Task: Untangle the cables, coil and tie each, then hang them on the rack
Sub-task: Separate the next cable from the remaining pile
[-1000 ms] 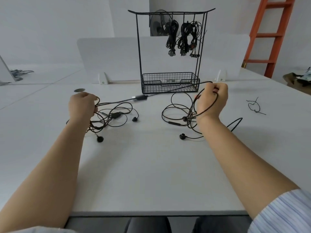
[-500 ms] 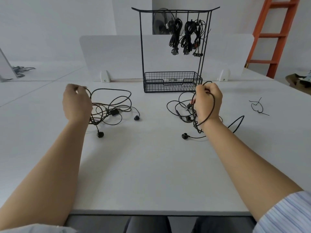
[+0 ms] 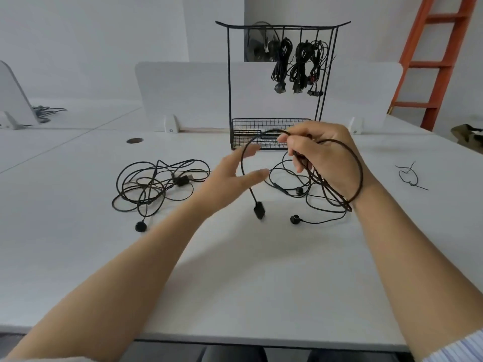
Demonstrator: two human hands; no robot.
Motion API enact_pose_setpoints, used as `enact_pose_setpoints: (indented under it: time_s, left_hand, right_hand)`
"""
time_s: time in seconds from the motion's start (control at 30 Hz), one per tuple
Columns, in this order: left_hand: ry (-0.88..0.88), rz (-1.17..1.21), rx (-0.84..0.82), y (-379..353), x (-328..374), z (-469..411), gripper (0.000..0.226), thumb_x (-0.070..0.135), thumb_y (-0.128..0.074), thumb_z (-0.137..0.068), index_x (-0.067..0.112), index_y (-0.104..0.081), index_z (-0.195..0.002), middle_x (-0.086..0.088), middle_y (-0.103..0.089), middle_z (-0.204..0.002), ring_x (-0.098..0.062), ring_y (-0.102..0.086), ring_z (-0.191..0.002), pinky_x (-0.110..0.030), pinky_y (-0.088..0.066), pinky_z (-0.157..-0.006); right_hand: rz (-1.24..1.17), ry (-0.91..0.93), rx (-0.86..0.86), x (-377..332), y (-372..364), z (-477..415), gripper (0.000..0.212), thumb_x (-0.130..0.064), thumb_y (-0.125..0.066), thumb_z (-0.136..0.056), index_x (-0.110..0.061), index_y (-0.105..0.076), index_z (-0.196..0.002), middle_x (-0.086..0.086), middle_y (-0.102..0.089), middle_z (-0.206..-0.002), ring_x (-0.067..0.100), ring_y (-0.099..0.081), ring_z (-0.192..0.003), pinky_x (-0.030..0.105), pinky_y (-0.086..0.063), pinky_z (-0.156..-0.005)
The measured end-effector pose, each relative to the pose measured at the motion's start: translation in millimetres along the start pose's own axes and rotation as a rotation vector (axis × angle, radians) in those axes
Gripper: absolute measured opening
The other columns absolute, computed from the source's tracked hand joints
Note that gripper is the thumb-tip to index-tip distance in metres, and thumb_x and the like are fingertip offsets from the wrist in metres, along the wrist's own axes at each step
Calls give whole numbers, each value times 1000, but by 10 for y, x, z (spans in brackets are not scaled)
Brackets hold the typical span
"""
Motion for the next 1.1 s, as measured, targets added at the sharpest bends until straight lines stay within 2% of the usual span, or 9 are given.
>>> enact_pose_setpoints:
  time_s: [0.1, 0.2, 0.4, 0.47, 0.57, 0.77, 0.87, 1.0, 1.1]
  left_hand:
    - [163, 336, 57, 34, -186, -35, 35, 25, -40, -99, 13, -57, -71, 0, -69, -84, -7, -64, -84, -25, -46, -82]
    - [351, 758, 116, 100, -351, -21, 41, 28, -37, -99, 12, -42, -62, 1, -47, -42, -14, -46, -37, -20, -45, -46]
    - [482, 851, 178, 263, -555, 37, 48, 38, -28, -98, 12, -43, -61, 8, -20, -33, -7, -16, -27, -12, -15, -36]
    - [492, 765, 278, 413, -616, 46, 47, 37, -27, -98, 11, -44, -62, 7, -20, -34, -8, -15, -28, -12, -14, -37]
    - [488, 525, 388, 591, -629, 76, 42, 30, -29, -96, 11, -46, -63, 8, -25, -34, -9, -18, -32, -19, -14, -42]
    - [407, -164, 503, 801, -414, 101, 28, 19, -35, -89, 5, -58, -83, -2, -49, -63, -23, -44, -62, -30, -28, -56]
    - [396, -300, 499, 838, -384, 89, 32, 20, -33, -90, 2, -60, -93, -12, -58, -78, -32, -52, -79, -33, -31, -63]
    - [224, -706, 458, 736, -162, 64, 33, 27, -22, -89, 7, -47, -81, -7, -43, -60, -33, -43, -68, -33, -23, -57]
    - [74, -866, 412, 532, 0, 60, 39, 34, -13, -76, 13, -46, -82, -5, -42, -59, -32, -41, -63, -32, -23, -56]
  right_hand:
    - [67, 39, 27, 12, 0, -9, 16, -15, -55, -79, -24, -66, -72, 1, -53, -58, 8, -46, -46, 18, -41, -47]
    - [197, 70, 62, 95, 6, -22, 9, -15, -57, -79, -16, -65, -75, -15, -56, -58, -1, -50, -51, 12, -40, -55]
    - [484, -254, -397, 546, -208, 78, 29, -16, -70, -78, -26, -66, -105, -22, -63, -85, 1, -61, -77, 3, -40, -69]
    - [414, -359, -480, 636, -124, 155, 40, -12, -71, -77, -35, -61, -107, -15, -64, -104, -13, -57, -87, 3, -39, -81]
    - [297, -415, -465, 670, 46, 172, 47, -10, -75, -72, -43, -58, -101, -9, -63, -114, 2, -57, -106, 21, -40, -93]
    - [92, -442, -464, 696, 192, 207, 49, -8, -76, -68, -32, -58, -107, 3, -62, -116, 4, -65, -95, 12, -51, -72]
    - [-113, -453, -318, 733, 398, 174, 56, -23, -86, -55, -21, -61, -105, 1, -71, -101, 9, -67, -93, 18, -52, -75]
    - [31, -220, 296, 474, 680, -12, 27, 9, -46, -84, -8, -65, -93, -3, -69, -80, 10, -63, -81, 26, -47, -80]
    - [211, -128, 121, 196, 28, -19, 32, -31, -49, -85, -4, -67, -85, 16, -68, -87, 15, -60, -74, 27, -46, -78]
Point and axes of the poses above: each hand's wrist, its own z-axis away from the middle knuckle, its own y-axis out of the back of the hand, x = y × z, the point moved 9 cm from there along -z, towards the middle knuckle
